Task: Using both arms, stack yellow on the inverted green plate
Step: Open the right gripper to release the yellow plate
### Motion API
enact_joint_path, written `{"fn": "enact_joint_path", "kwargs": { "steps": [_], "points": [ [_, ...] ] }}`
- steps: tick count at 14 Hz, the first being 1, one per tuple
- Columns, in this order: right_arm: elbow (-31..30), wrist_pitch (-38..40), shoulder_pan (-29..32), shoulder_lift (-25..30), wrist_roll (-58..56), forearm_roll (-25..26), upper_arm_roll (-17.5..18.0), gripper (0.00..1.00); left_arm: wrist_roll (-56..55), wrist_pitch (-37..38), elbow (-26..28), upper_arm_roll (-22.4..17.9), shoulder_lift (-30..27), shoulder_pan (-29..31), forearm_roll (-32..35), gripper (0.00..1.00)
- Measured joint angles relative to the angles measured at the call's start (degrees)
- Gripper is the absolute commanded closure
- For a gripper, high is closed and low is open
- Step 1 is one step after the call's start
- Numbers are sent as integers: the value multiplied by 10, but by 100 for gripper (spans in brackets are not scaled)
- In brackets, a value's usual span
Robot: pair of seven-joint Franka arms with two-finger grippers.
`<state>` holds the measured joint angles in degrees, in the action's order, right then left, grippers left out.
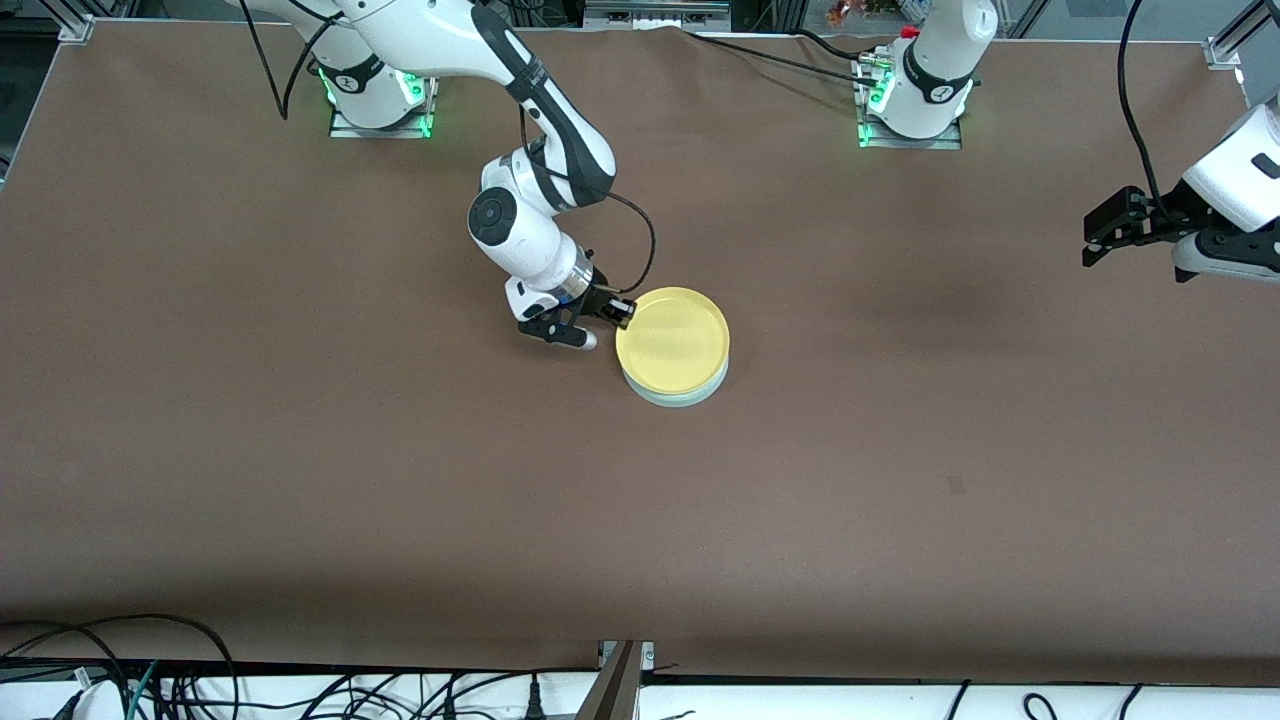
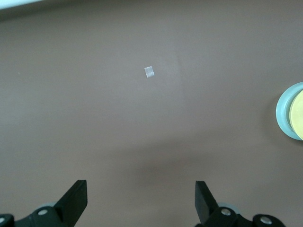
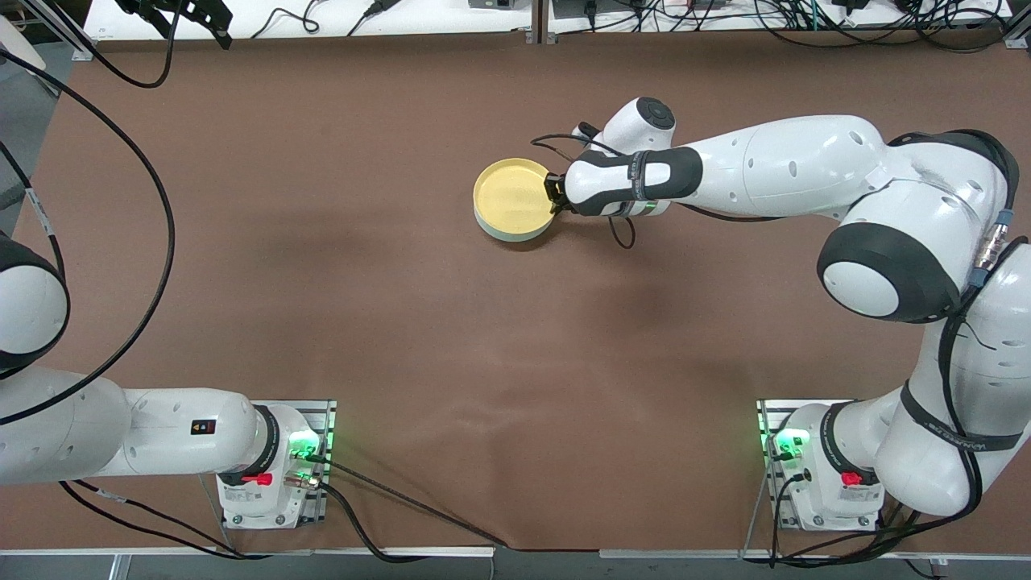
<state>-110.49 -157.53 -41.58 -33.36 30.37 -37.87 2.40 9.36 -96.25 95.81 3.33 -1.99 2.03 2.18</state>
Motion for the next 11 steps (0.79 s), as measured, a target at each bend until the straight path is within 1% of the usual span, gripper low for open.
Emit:
{"fn": "enact_joint_path", "kwargs": {
  "steps": [1, 2, 3, 4, 5, 10, 11],
  "points": [
    [0, -6, 0, -1, 4, 0, 0, 93, 0, 5, 0, 9, -3, 2, 3, 0],
    [0, -10, 0, -2, 5, 0, 0, 70, -5, 17, 0, 24, -4, 3, 10, 0],
    [0, -12, 0, -2, 6, 0, 0, 34, -19, 25, 0, 36, -5, 3, 18, 0],
    [0, -13, 0, -3, 7, 0, 0, 10, -29, 28, 0, 43, -5, 3, 22, 0],
    [0, -14, 0, -3, 7, 0, 0, 1, -34, 28, 0, 45, -5, 3, 22, 0],
    [3, -16, 0, -3, 7, 0, -1, 1, -35, 28, 0, 40, -4, 20, 22, 0],
    [4, -12, 0, 1, 7, 0, -6, 1, -35, 28, 0, 40, -3, 22, 22, 0]
  ]
}}
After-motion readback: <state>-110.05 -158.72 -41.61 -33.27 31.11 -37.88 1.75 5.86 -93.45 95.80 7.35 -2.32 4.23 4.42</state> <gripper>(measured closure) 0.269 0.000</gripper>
